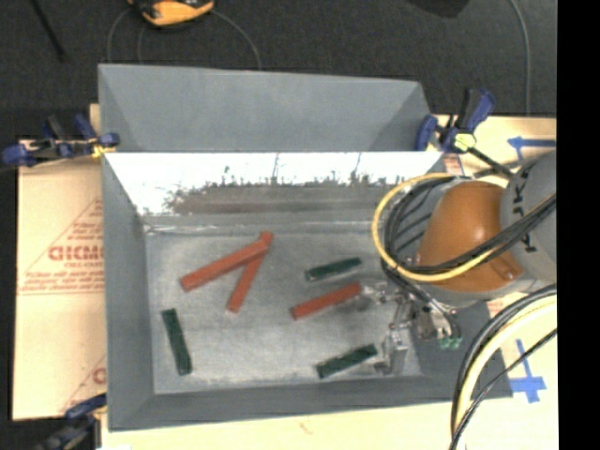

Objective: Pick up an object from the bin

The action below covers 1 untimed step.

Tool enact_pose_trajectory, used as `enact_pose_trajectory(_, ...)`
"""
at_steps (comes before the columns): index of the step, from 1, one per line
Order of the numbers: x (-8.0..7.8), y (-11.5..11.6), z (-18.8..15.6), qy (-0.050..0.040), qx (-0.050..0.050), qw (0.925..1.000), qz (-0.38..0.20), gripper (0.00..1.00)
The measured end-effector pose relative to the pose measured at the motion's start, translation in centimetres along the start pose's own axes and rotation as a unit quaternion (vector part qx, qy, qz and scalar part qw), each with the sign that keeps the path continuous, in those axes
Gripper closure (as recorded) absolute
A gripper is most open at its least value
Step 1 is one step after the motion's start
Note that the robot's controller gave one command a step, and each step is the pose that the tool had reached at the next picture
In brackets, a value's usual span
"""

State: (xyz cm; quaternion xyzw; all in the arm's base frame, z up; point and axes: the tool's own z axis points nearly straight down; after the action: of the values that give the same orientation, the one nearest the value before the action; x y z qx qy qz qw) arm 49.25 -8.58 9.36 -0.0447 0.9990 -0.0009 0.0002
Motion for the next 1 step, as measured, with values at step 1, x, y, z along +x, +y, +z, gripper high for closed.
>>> enact_pose_trajectory(1, 0.28, 1.63, -0.06, -0.0006, 0.000, 0.9947, -0.102, 0.00)
